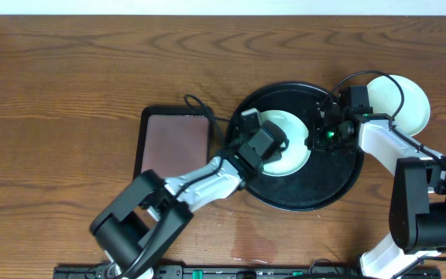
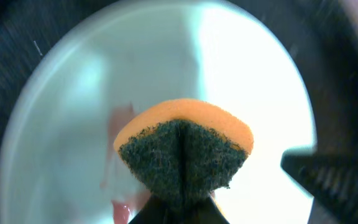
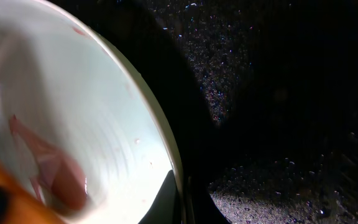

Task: Clean dirty plates on tray and stack at the side
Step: 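Scrub the last pale green plate with the sponge in the left gripper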

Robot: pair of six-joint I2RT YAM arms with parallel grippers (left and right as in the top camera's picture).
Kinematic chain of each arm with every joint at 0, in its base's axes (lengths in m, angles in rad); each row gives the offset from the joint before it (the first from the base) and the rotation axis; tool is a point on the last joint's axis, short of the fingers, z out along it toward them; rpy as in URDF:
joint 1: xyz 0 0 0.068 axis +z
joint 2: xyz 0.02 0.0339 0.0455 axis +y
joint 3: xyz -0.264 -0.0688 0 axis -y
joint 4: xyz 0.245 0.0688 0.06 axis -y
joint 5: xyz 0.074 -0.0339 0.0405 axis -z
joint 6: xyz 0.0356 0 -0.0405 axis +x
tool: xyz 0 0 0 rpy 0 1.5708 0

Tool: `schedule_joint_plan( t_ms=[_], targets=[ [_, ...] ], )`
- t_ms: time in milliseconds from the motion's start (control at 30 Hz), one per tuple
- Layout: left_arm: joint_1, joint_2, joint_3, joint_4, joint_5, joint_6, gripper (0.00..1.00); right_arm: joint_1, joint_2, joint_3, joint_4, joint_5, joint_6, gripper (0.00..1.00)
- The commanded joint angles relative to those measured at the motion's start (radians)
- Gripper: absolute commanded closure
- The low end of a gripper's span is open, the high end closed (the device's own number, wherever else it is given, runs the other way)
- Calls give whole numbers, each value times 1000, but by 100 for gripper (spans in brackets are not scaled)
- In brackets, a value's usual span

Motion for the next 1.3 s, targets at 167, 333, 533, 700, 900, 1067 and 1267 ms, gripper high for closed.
schedule_joint_plan(
  t_ms=[167, 333, 533, 700, 900, 1067, 1267],
  targets=[
    [-8, 20, -8, -62, -59, 71, 92, 17, 50, -18, 2, -15, 3, 99],
    [3, 17, -7, -158, -198, 118, 92, 17, 50, -18, 2, -15, 3, 99],
    [18, -39, 3, -160, -309, 214, 92, 17, 50, -18, 2, -15, 3, 99],
    [18, -105, 9, -72, -315, 229, 92, 17, 50, -18, 2, -15, 3, 99],
    [14, -86, 8, 78, -154, 119, 92, 17, 50, -18, 3, -15, 3, 99],
    [0, 9, 8, 163, -107, 51, 92, 17, 50, -18, 3, -16, 3, 99],
    [-4, 161, 8, 306, 22, 26, 92, 17, 50, -18, 3, -15, 3, 99]
  ],
)
